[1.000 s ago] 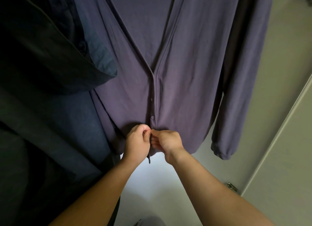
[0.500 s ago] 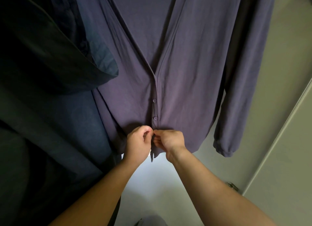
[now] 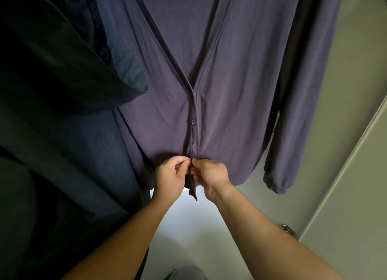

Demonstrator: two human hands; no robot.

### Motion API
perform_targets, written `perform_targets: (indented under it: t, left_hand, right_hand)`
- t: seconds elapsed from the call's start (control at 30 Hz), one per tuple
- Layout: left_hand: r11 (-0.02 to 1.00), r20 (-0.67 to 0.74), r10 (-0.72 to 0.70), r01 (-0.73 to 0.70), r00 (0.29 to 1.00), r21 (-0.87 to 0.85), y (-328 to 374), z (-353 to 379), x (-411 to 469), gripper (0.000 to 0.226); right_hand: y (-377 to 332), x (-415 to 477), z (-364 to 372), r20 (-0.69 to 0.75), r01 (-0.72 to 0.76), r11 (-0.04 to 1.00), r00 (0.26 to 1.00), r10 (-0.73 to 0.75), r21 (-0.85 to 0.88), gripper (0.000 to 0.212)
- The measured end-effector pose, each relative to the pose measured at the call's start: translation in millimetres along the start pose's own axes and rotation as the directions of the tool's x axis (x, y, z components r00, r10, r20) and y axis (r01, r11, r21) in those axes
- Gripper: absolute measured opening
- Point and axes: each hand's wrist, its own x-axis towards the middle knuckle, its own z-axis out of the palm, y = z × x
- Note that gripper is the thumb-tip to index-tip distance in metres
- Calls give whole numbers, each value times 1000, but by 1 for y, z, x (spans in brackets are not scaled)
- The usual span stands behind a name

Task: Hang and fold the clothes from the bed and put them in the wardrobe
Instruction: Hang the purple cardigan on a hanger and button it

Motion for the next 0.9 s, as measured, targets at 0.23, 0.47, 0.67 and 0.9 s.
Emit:
perform_targets:
  t: [0.23, 0.47, 0.67, 0.9]
  left_hand:
    - [980, -26, 184, -181, 983, 87, 1, -8, -1, 11]
    - [989, 4, 132, -132, 991, 73, 4, -15, 6, 7]
    - [912, 70, -314, 322, 947, -254, 9, -9, 14, 12]
    - [868, 149, -358, 387, 922, -310, 12, -2, 16, 23]
  right_hand:
    - [3, -1, 2, 91, -78, 990, 994, 67, 119, 13]
    - [6, 0, -1, 170, -125, 982, 980, 100, 142, 13]
    - [11, 0, 4, 176, 25, 1000, 984, -23, -12, 21]
    - [20, 1, -5, 213, 413, 806, 911, -354, -424, 31]
